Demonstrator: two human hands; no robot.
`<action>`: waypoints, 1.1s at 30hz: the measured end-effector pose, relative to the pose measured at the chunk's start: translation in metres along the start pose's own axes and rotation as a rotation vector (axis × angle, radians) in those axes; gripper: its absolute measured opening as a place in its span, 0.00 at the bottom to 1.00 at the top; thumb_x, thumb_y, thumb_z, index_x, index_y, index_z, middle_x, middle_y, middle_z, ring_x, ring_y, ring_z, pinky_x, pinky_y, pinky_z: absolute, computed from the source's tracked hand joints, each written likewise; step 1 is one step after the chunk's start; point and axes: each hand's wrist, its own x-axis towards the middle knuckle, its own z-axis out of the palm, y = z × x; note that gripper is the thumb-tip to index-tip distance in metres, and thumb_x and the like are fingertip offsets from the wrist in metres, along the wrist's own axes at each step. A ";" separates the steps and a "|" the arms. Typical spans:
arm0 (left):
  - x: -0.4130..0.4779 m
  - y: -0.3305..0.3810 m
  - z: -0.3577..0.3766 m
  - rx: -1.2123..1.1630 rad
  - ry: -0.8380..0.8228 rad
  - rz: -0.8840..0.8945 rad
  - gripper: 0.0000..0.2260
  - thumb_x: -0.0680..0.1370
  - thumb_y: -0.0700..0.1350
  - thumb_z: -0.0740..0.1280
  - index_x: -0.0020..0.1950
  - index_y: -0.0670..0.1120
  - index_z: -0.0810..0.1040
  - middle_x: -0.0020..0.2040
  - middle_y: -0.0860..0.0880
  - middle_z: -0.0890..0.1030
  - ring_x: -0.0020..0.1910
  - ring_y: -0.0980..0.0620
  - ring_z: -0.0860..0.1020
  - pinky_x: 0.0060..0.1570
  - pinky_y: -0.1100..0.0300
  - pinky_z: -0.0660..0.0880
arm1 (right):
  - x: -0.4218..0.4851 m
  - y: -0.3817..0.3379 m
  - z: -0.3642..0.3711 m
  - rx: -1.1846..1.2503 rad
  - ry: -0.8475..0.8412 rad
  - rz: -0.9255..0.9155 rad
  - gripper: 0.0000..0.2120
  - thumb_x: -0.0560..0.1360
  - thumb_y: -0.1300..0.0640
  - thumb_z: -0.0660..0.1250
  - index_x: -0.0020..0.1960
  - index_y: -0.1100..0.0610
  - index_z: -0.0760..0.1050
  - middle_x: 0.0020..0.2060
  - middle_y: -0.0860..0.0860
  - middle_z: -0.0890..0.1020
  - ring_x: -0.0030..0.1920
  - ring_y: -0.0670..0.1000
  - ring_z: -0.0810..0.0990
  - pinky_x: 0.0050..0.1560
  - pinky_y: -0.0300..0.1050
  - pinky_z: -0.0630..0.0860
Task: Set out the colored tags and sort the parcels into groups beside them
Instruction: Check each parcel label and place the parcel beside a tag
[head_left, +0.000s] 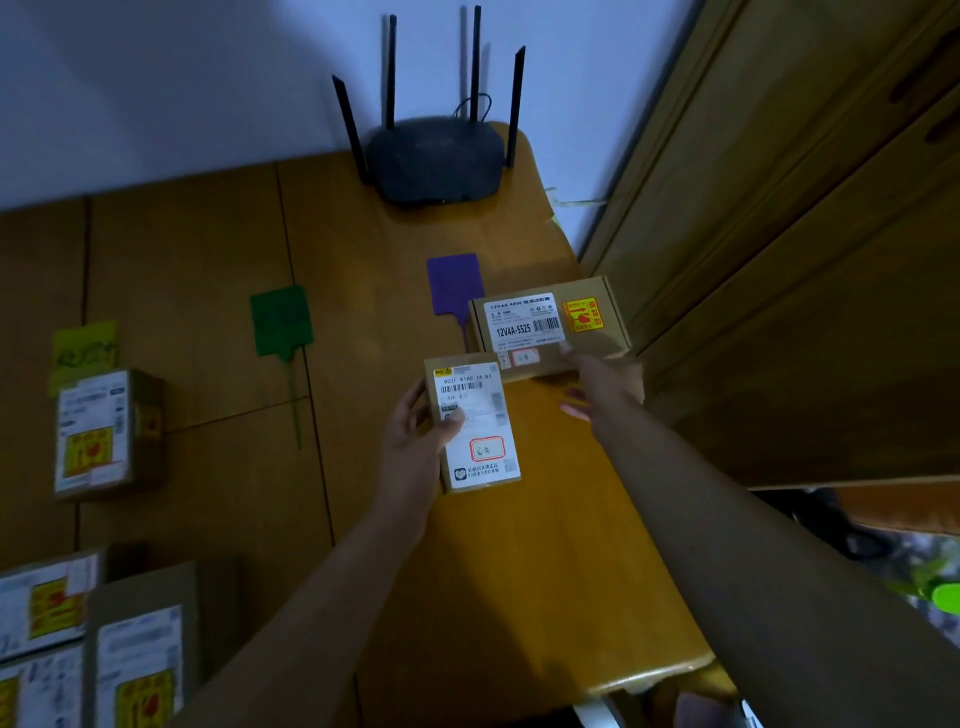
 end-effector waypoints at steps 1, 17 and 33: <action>-0.001 0.001 0.004 -0.005 -0.005 -0.009 0.29 0.78 0.38 0.72 0.77 0.55 0.70 0.66 0.49 0.82 0.53 0.47 0.87 0.45 0.49 0.85 | -0.007 0.004 -0.002 -0.009 -0.004 -0.057 0.27 0.70 0.46 0.81 0.60 0.53 0.70 0.47 0.52 0.80 0.43 0.53 0.85 0.36 0.50 0.86; 0.000 -0.034 0.040 0.073 -0.103 0.098 0.16 0.81 0.35 0.68 0.66 0.49 0.80 0.53 0.53 0.87 0.48 0.54 0.87 0.43 0.61 0.83 | -0.049 0.062 -0.043 0.010 -0.513 -0.403 0.21 0.79 0.60 0.74 0.70 0.53 0.78 0.63 0.52 0.83 0.56 0.51 0.87 0.44 0.42 0.86; -0.005 -0.038 0.040 0.132 -0.027 -0.015 0.17 0.82 0.40 0.68 0.71 0.52 0.76 0.62 0.53 0.81 0.55 0.60 0.83 0.48 0.65 0.79 | -0.046 0.064 -0.032 -0.206 -0.139 -0.453 0.17 0.78 0.54 0.73 0.67 0.51 0.79 0.62 0.50 0.82 0.54 0.47 0.83 0.49 0.46 0.83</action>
